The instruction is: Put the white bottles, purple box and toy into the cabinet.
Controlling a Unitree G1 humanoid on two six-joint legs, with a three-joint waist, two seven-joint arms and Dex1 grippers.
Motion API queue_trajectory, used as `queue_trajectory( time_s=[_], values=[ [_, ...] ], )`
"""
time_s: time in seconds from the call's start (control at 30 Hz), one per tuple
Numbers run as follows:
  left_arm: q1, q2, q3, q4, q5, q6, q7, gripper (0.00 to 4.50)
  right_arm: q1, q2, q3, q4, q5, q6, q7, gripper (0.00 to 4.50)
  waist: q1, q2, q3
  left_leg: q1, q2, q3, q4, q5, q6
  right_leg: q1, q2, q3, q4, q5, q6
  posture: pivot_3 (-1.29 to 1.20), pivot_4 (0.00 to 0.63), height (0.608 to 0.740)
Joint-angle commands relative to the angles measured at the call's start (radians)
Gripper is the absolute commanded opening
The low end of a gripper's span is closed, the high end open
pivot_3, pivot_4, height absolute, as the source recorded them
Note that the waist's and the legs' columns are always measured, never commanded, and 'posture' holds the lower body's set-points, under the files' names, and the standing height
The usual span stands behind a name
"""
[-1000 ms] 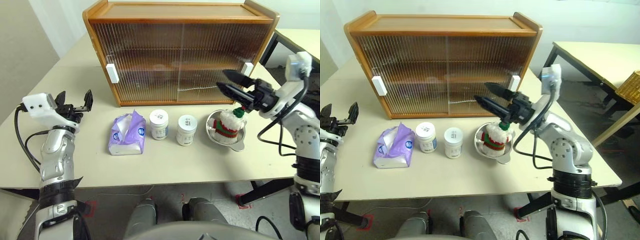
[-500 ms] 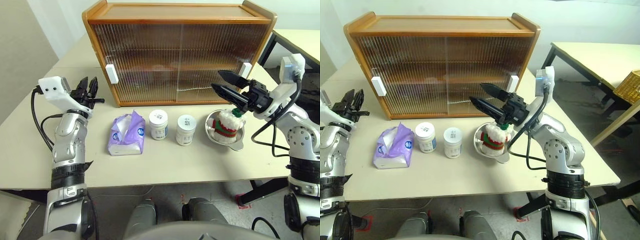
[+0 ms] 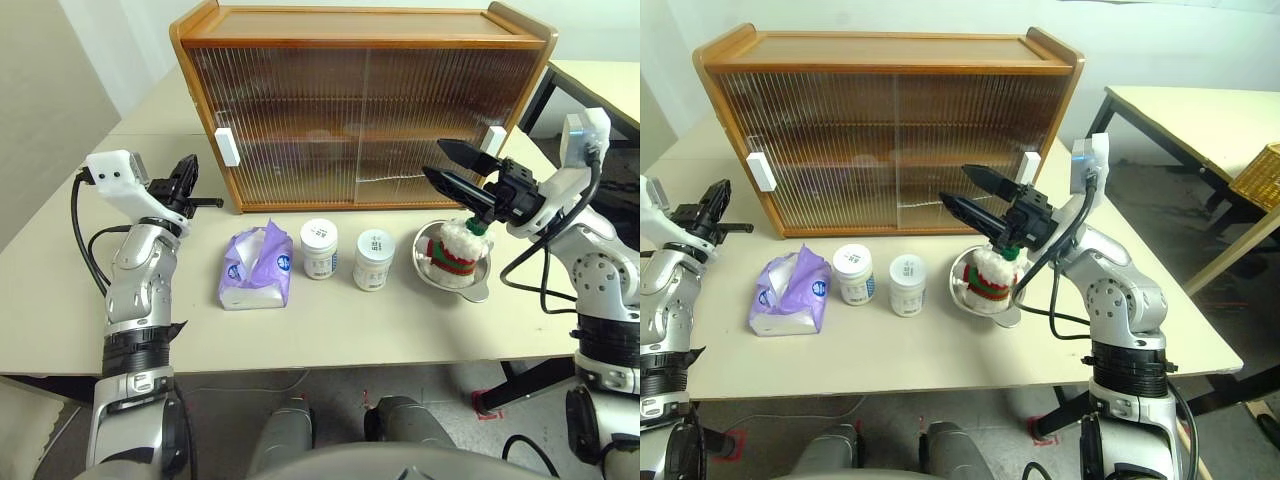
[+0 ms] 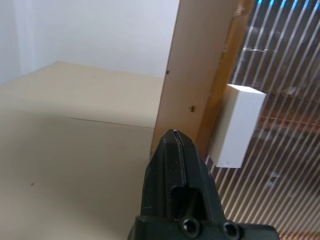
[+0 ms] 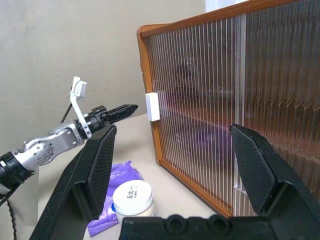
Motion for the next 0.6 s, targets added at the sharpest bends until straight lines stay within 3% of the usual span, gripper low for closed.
queue_trajectory(
  time_s=[0.03,0.6],
  values=[
    [-0.023,0.010,-0.014,-0.013,0.000,0.024,-0.018,0.02,0.006,0.005,0.014,0.005,-0.015,-0.012,0.004,4.50,0.000,0.000,0.000,0.000,0.000,0.000,0.000,0.000,0.000,0.000,0.000,0.000,0.000,0.000,0.000,-0.09,0.012,0.740],
    [-0.101,0.012,-0.050,0.013,-0.013,0.063,-0.111,0.02,0.014,0.014,0.006,0.007,-0.030,-0.028,-0.003,4.50,-0.001,0.000,0.000,0.000,0.001,-0.001,0.001,0.000,0.000,0.000,0.000,0.000,0.000,0.000,0.000,-0.11,0.016,0.740]
  ],
)
